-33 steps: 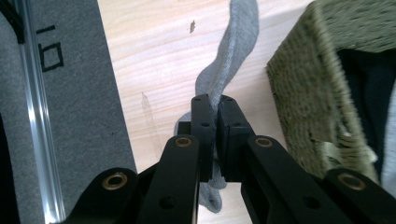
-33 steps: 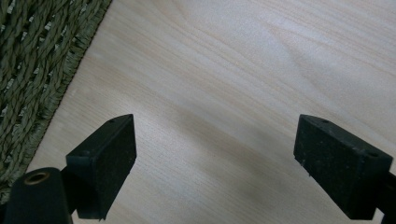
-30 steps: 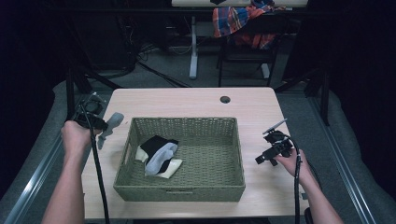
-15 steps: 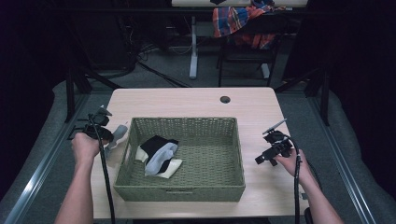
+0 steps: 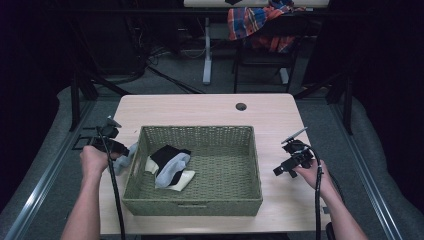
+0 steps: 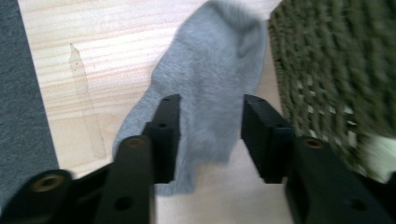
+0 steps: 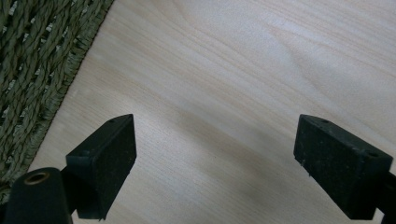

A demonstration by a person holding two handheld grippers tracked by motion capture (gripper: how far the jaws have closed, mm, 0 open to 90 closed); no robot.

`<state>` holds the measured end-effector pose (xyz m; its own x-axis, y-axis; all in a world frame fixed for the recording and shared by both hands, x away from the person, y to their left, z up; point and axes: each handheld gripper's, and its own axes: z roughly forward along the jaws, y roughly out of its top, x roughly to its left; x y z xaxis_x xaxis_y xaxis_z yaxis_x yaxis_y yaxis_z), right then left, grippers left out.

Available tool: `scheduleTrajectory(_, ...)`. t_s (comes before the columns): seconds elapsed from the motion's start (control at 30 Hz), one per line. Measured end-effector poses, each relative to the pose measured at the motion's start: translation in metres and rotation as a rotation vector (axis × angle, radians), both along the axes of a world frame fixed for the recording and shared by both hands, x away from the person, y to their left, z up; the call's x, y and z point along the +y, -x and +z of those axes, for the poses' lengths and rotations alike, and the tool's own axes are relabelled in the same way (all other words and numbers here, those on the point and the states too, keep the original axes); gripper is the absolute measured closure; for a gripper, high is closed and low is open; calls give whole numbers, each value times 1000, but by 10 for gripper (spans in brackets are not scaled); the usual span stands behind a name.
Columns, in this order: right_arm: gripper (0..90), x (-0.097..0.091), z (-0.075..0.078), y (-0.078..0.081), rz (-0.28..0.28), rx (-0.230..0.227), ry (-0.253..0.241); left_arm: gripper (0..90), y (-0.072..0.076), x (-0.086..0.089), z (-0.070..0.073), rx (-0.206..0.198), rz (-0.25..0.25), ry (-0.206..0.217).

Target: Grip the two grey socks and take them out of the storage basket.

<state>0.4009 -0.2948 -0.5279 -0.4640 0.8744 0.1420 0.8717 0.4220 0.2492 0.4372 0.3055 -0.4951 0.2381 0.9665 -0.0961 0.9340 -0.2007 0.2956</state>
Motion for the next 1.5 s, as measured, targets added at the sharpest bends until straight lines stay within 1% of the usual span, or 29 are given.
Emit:
scheduleTrajectory(0.03,127,0,0,0,-2,1,-4,462,2,0,8,-20,0,6)
scheduleTrajectory(0.07,127,1,-1,1,-27,-17,-14,436,4,1,14,-30,-5,11)
scheduleTrajectory(0.1,127,0,-1,1,-27,-16,-14,417,4,1,14,-30,-5,11)
scheduleTrajectory(0.17,127,0,1,1,-9,-2,-9,359,6,1,27,-50,-12,9)
scheduleTrajectory(0.2,127,0,1,1,-9,-3,-9,323,6,1,27,-50,-12,9)
scheduleTrajectory(0.23,127,0,1,1,-7,-3,-1,282,9,0,37,-63,-19,9)
scheduleTrajectory(0.27,127,0,1,1,-8,-5,-4,255,9,0,37,-63,-19,9)
scheduleTrajectory(0.3,127,0,1,1,-8,-6,-3,227,10,-2,45,-79,-29,7)
scheduleTrajectory(0.37,127,0,1,1,-7,-2,-9,206,11,-4,49,-89,-33,4)
scheduleTrajectory(0.4,127,0,1,1,-12,-6,-11,160,12,-8,58,-105,-48,1)
scheduleTrajectory(0.47,127,-1,1,1,-12,-10,-9,149,13,-10,61,-113,-53,-4)
scheduleTrajectory(0.5,126,0,-1,1,-28,-21,-20,139,14,-17,69,-131,-76,-9)
scheduleTrajectory(0.57,126,-1,1,0,-8,-4,-6,118,15,-21,73,-137,-87,-12)
scheduleTrajectory(0.7,126,-2,2,0,-17,-9,-6,85,19,-44,91,-183,-148,-26)
scheduleTrajectory(0.73,126,-2,2,0,-17,-9,-6,84,19,-44,91,-183,-148,-26)
scheduleTrajectory(0.77,126,-2,2,1,-19,-12,-9,77,21,-54,97,-197,-182,-31)
scheduleTrajectory(0.8,126,-2,2,1,-19,-12,-9,69,21,-54,97,-197,-182,-31)
scheduleTrajectory(0.83,126,-2,2,1,-19,-11,-9,67,23,-63,102,-208,-207,-38)
scheduleTrajectory(0.87,126,-2,2,1,-19,-11,-9,61,23,-63,102,-208,-207,-38)
scheduleTrajectory(0.9,125,-2,2,0,-13,-8,-11,52,25,-71,105,-219,-224,-35)
scheduleTrajectory(1.0,125,-2,2,0,-16,-8,-8,45,26,-77,107,-224,-242,-38)
scheduleTrajectory(1.1,125,-2,1,0,-16,-6,-20,15,28,-93,109,-234,-282,-35)
scheduleTrajectory(1.13,125,-2,1,0,-16,-6,-20,2,28,-93,109,-234,-282,-35)
scheduleTrajectory(1.23,127,-2,0,1,-35,-21,-29,1,29,-103,109,-238,-304,-32)
scheduleTrajectory(1.27,127,-2,0,1,-35,-21,-29,1,29,-105,109,-239,-310,-33)
scheduleTrajectory(1.3,125,-2,1,0,-15,-6,-22,1,29,-112,108,-237,-328,-33)
scheduleTrajectory(1.4,124,-2,1,0,-13,-5,-16,1,29,-118,106,-229,-345,-36)
scheduleTrajectory(1.43,124,-2,0,1,-32,-19,-35,1,29,-121,104,-224,-353,-35)
scheduleTrajectory(1.5,124,-3,1,0,-14,-7,-24,1,29,-126,101,-215,-366,-34)
